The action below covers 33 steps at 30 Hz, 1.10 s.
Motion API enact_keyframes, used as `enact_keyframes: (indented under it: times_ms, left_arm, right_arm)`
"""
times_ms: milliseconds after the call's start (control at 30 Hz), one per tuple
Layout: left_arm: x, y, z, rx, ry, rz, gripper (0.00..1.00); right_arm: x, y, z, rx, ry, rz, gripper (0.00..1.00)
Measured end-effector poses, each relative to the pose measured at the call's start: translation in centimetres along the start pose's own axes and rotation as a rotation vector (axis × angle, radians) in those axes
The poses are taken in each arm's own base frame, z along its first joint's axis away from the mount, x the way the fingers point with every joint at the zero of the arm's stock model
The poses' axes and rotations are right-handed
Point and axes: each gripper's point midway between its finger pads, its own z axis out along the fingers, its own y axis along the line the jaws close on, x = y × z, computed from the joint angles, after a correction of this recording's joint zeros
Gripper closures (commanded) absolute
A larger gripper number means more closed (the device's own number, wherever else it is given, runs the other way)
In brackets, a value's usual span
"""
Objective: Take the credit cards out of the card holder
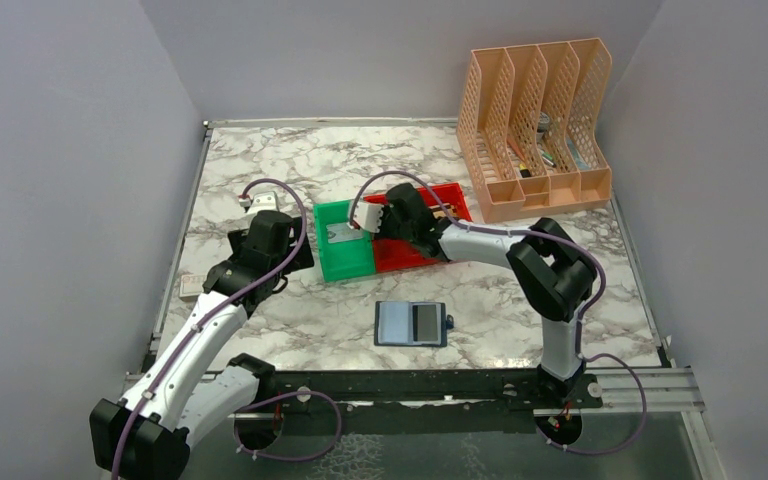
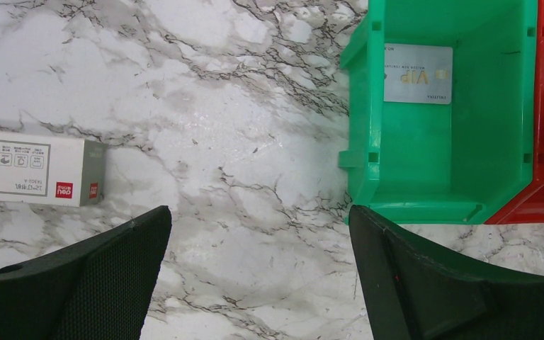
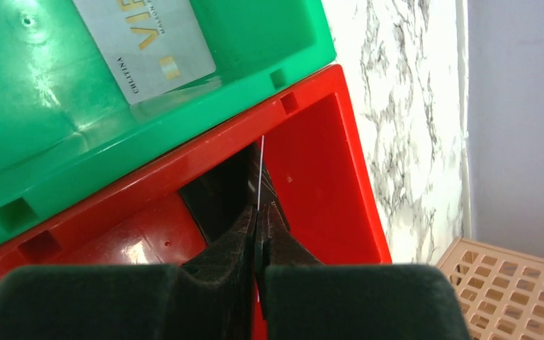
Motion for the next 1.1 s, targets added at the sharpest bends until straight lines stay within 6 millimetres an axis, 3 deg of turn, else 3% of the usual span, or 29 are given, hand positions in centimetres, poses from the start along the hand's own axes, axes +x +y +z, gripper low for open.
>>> enact_keyframes:
  times_ms: [233, 500, 867, 1100]
  left_arm:
    - [0.0, 0.0, 0.0, 0.000, 0.001, 0.004, 0.01]
    - [0.2, 0.0, 0.2, -0.003, 0.010, 0.013, 0.01]
    - [0.2, 0.0, 0.2, -0.004, 0.012, 0.017, 0.01]
    - [0.2, 0.0, 0.3, -0.004, 0.013, 0.020, 0.01]
  right_arm:
    - [1.7, 0.8, 0.0, -0.040, -0.024, -0.074, 0.98]
    - [1.7, -0.4, -1.5, -0.043, -0.116, -0.144, 0.99]
    - [1.3, -0.2, -1.4, -0.074, -0.163, -0.250, 0.99]
    - [1.8, 0.5, -0.1, -0.095, -0.156, -0.269, 0.97]
